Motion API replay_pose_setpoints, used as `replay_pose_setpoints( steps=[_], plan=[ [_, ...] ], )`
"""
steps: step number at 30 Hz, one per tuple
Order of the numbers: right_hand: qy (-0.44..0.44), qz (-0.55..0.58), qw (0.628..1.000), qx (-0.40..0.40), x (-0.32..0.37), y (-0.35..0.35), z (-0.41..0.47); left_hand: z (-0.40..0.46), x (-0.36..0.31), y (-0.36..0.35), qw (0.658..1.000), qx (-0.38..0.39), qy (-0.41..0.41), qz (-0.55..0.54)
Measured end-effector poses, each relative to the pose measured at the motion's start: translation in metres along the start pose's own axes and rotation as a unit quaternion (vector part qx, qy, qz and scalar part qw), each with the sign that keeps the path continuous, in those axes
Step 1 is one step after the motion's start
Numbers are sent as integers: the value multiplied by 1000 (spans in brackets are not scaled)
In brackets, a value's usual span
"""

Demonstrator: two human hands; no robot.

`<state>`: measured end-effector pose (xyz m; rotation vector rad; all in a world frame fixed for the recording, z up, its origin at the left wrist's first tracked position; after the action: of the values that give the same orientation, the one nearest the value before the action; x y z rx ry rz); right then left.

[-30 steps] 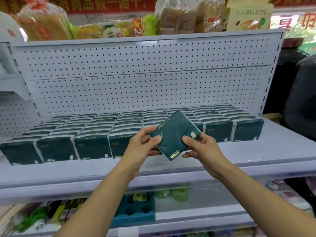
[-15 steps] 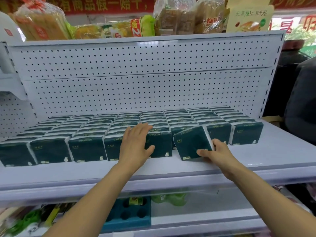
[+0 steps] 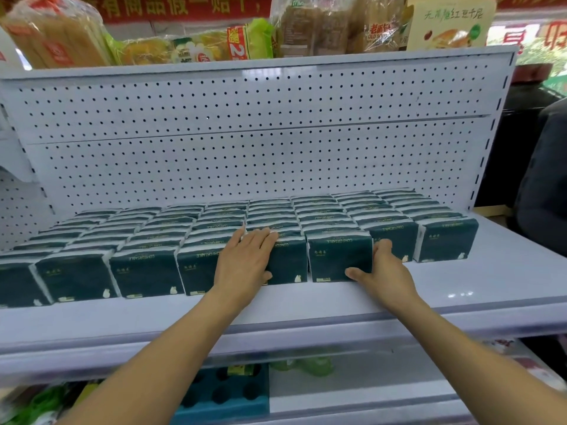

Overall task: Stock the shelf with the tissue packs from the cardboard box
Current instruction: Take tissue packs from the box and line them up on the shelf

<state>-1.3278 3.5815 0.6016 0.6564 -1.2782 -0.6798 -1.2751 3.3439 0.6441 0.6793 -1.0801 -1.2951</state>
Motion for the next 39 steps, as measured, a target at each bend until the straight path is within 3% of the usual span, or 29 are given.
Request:
replay_pose_setpoints(
  steps=[4, 14, 18, 21, 24, 28, 39],
  plan=[
    [12, -57, 998, -9, 5, -2, 1, 1, 0, -1, 1000, -2, 1, -5],
    [7, -38, 999, 18, 3, -1, 4, 1, 3, 4, 1000, 18, 22, -4],
    [33, -95, 995, -21, 10, 20, -9, -9, 6, 24, 997, -23, 55, -43],
    [103, -151, 980, -79, 27, 36, -32, -34, -3, 42, 993, -82, 62, -64],
    [232, -116, 957, -130, 50, 40, -64, -67, -17, 56, 983, -144, 51, -97],
    [357, -106, 914, -159, 77, 21, -112, -115, -18, 57, 978, -154, 77, -121],
    [469, -103, 877, 19, 151, -125, -220, -285, 43, 6, 978, -22, 200, -54]
  ],
)
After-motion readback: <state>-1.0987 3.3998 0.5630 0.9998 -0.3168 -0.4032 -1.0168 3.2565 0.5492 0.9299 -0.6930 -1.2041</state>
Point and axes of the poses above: each hand's wrist, its own z-axis towards the middle knuckle, its own y-axis out of the back of the hand, x = y × z, the point moved 10 cm from there along z, towards the middle knuckle, and after that the axes turned 6 degrees about x, right-handed, at the moved point
